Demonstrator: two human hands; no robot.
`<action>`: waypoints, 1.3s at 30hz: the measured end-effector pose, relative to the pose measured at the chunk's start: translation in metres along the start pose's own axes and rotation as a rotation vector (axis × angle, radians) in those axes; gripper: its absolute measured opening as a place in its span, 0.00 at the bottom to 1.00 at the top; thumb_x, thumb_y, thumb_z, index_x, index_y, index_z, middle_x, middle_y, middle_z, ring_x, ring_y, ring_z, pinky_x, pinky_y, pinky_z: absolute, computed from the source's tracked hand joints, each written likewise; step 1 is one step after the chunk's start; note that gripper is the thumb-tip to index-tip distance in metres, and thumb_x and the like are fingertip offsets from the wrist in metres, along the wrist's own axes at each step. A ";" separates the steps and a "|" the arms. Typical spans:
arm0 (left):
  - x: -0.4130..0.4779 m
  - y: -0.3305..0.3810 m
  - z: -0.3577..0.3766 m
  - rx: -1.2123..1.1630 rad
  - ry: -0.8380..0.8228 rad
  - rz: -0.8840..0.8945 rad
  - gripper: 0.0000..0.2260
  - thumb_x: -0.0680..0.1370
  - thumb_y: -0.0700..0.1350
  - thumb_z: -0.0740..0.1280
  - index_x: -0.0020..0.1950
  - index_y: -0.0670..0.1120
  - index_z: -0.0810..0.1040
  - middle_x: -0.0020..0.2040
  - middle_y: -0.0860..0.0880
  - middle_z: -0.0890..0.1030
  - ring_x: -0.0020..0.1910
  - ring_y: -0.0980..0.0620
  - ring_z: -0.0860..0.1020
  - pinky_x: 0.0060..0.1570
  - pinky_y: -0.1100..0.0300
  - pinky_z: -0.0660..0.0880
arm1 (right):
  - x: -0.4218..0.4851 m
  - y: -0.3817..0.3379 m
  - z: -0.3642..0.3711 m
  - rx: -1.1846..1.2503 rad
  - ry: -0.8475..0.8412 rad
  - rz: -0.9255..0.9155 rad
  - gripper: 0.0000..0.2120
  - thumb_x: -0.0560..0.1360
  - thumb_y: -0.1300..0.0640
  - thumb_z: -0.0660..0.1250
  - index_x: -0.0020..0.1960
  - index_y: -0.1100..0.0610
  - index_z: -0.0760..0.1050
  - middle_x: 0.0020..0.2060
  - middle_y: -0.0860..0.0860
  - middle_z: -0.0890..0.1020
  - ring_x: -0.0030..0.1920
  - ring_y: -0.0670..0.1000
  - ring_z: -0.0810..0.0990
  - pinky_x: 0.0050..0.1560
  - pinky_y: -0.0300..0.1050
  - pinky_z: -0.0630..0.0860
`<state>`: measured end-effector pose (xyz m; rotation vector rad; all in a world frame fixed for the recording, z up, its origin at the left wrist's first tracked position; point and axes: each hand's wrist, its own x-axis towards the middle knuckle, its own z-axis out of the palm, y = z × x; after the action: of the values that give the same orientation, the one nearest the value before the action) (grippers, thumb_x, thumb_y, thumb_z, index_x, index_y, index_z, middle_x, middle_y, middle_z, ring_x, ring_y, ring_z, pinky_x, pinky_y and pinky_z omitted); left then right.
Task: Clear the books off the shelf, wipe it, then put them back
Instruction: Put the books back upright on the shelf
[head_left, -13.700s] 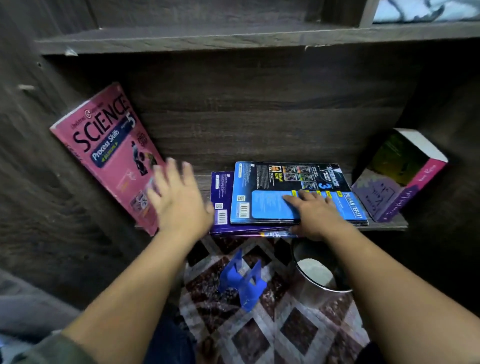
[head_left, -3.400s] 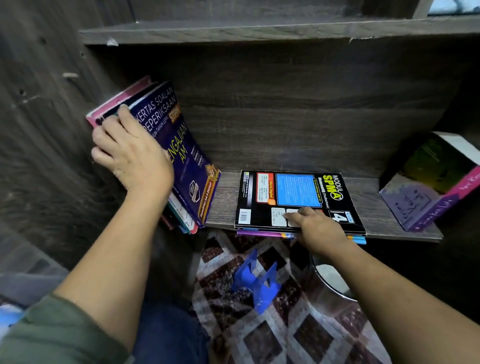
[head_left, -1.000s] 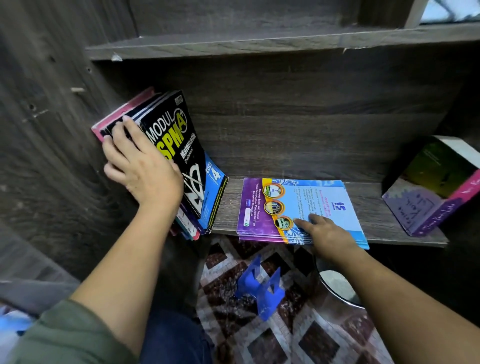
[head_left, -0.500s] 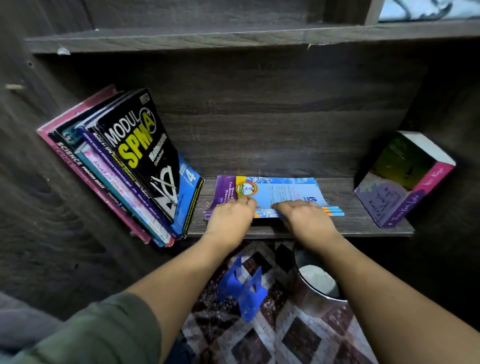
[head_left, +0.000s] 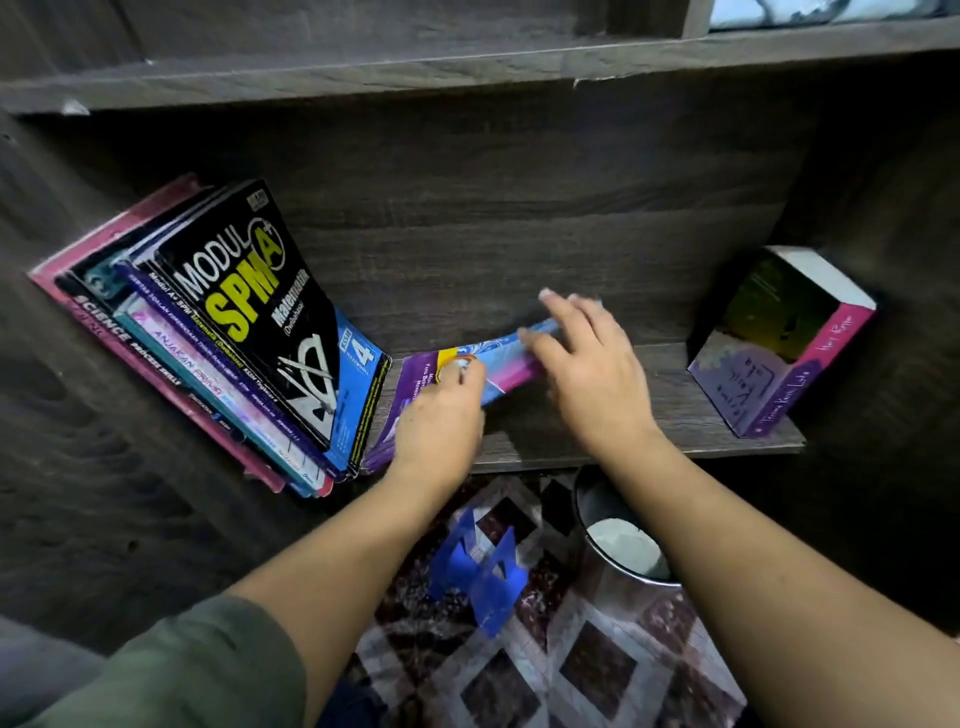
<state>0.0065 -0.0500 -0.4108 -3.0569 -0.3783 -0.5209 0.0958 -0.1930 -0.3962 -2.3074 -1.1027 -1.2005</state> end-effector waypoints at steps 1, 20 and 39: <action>0.002 -0.005 -0.003 -0.025 0.016 -0.047 0.16 0.76 0.45 0.67 0.62 0.44 0.68 0.54 0.44 0.75 0.46 0.39 0.80 0.41 0.48 0.75 | 0.005 -0.006 -0.002 0.060 0.050 0.057 0.19 0.72 0.62 0.62 0.62 0.57 0.78 0.65 0.61 0.75 0.62 0.62 0.73 0.61 0.56 0.73; -0.001 -0.106 -0.073 0.107 0.481 -0.690 0.41 0.70 0.51 0.73 0.75 0.39 0.56 0.69 0.38 0.66 0.67 0.35 0.63 0.64 0.39 0.60 | -0.081 -0.004 0.047 0.119 -1.100 0.169 0.27 0.82 0.56 0.52 0.78 0.42 0.49 0.78 0.52 0.51 0.77 0.56 0.50 0.76 0.54 0.53; -0.017 -0.040 -0.052 -0.053 0.418 -0.400 0.43 0.74 0.49 0.67 0.77 0.35 0.44 0.77 0.33 0.45 0.76 0.34 0.43 0.74 0.40 0.45 | -0.058 0.022 0.006 0.223 -1.038 0.385 0.32 0.82 0.49 0.56 0.79 0.50 0.43 0.79 0.54 0.43 0.78 0.56 0.42 0.75 0.53 0.45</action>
<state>-0.0355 -0.0181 -0.3680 -2.8079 -0.9661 -1.1702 0.0953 -0.2322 -0.4447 -2.7746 -0.8846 0.3286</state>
